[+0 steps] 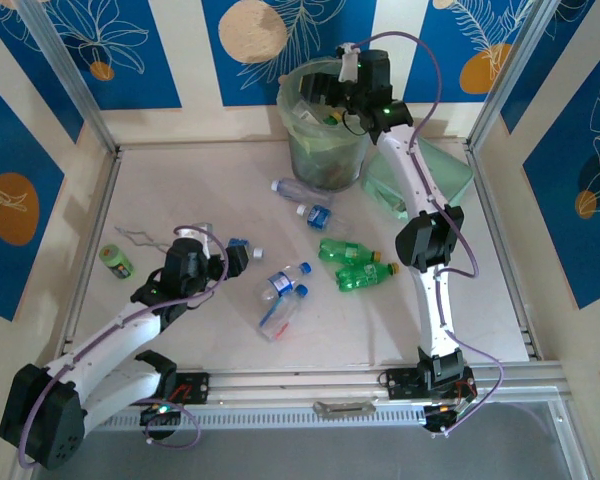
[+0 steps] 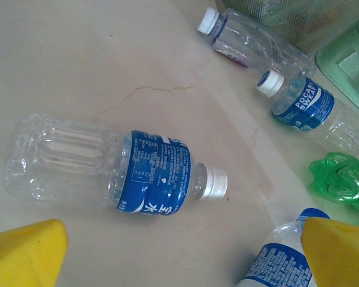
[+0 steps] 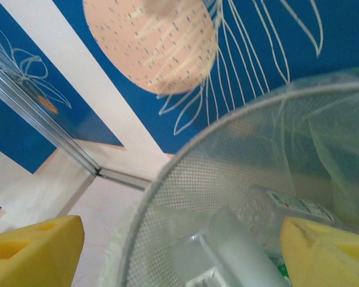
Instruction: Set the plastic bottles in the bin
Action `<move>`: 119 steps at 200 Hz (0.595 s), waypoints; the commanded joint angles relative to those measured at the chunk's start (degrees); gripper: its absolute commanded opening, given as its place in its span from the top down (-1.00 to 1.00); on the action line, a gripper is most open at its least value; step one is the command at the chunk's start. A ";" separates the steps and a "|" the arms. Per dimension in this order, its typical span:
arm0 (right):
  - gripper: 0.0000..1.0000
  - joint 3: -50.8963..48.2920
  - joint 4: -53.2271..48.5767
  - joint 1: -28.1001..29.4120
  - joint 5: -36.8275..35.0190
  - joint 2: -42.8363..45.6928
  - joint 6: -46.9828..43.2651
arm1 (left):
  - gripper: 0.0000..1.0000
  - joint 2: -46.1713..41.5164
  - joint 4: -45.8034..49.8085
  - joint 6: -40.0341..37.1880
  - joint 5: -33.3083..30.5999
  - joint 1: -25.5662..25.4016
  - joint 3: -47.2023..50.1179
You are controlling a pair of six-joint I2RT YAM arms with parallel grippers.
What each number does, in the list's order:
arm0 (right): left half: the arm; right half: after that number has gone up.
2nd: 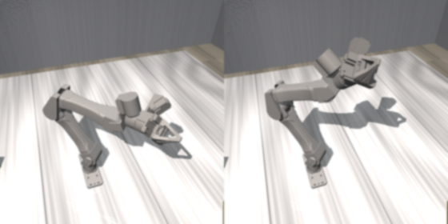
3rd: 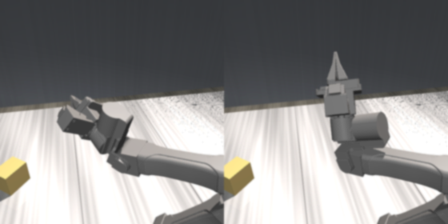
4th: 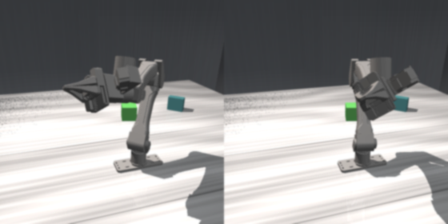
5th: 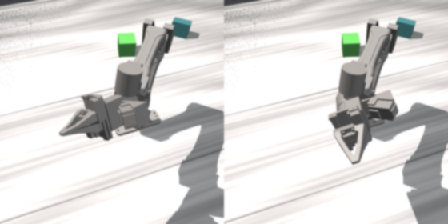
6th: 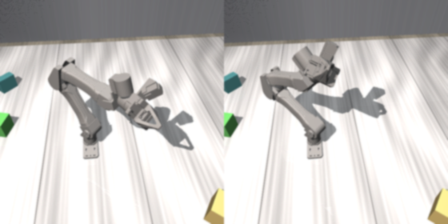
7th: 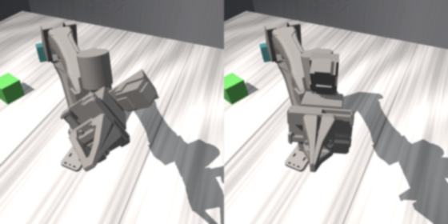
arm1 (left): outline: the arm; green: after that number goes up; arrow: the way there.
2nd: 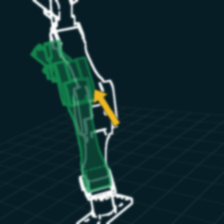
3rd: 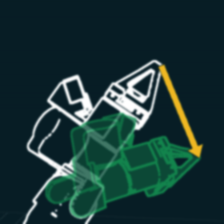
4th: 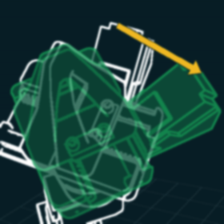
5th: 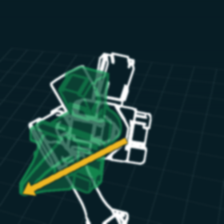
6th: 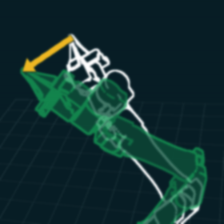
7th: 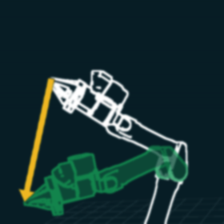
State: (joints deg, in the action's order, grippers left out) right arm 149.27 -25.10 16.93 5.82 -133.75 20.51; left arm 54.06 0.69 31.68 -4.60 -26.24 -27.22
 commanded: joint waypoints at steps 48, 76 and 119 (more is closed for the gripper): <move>-0.76 -3.15 -3.51 0.46 -0.25 9.14 -2.71 | -0.99 -0.27 1.76 2.75 -2.35 0.66 0.25; -0.79 -15.05 -0.18 1.46 0.59 17.47 -3.20 | -0.99 -0.63 3.56 4.81 -4.75 0.67 0.07; -0.95 -44.03 12.15 3.35 1.86 34.78 -1.98 | -0.99 0.73 3.94 8.87 -5.77 0.66 -0.46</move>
State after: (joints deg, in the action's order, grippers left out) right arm 116.73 -21.17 19.11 6.02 -107.28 18.44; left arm 54.11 3.88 37.06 -8.60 -26.22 -27.11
